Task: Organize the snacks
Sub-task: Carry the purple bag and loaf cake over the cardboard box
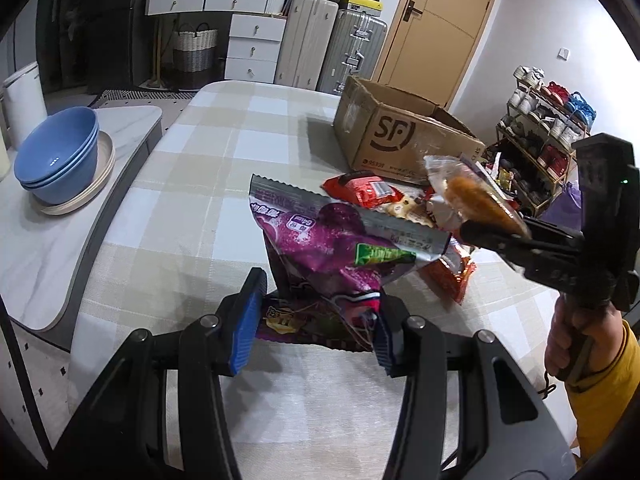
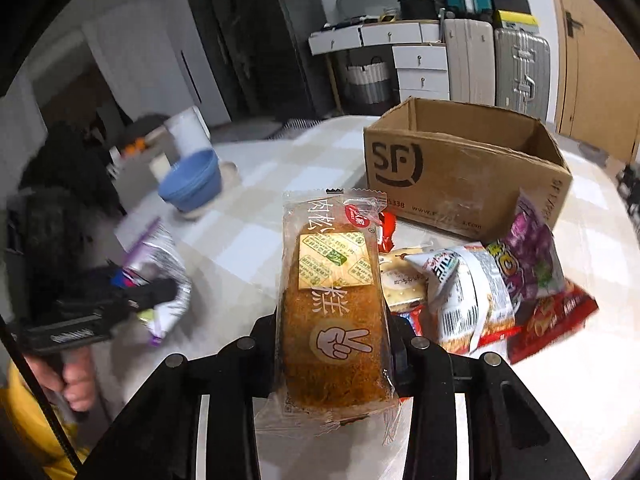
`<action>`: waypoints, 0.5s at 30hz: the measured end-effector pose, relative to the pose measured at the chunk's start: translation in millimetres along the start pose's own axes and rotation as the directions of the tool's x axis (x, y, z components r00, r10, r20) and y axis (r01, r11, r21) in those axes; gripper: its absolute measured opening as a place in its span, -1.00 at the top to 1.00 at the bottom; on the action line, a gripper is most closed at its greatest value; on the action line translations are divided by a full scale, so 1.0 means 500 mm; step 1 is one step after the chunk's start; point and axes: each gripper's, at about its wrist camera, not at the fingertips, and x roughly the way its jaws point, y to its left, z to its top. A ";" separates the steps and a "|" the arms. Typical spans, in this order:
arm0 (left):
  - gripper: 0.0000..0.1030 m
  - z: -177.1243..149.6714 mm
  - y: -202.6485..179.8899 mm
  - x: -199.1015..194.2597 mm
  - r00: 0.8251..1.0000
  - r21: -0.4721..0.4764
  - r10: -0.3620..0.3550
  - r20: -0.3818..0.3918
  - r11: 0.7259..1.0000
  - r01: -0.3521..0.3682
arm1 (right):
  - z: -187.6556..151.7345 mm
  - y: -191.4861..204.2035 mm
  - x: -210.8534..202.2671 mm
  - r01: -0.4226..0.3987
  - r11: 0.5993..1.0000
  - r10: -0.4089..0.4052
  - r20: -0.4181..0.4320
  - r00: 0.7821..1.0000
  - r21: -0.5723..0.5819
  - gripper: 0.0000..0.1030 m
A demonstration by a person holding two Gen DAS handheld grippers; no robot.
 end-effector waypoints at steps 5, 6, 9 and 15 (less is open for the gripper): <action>0.12 0.002 -0.038 -0.009 1.000 0.022 -0.026 0.010 0.999 0.026 | -0.030 -0.032 -0.080 -0.026 0.995 0.020 0.061 0.998 0.100 0.29; 0.12 0.003 -0.043 -0.010 0.999 0.023 -0.033 0.014 0.999 0.033 | -0.036 -0.036 -0.094 -0.028 0.993 0.020 0.072 0.997 0.112 0.29; 0.12 0.005 -0.075 -0.010 0.998 0.050 -0.058 0.016 0.997 0.058 | -0.059 -0.047 -0.147 -0.025 0.990 0.008 0.121 0.993 0.138 0.29; 0.12 -0.001 -0.126 -0.002 0.996 0.075 -0.088 0.027 0.993 0.086 | -0.112 -0.066 -0.235 0.015 0.986 -0.050 0.216 0.975 0.163 0.29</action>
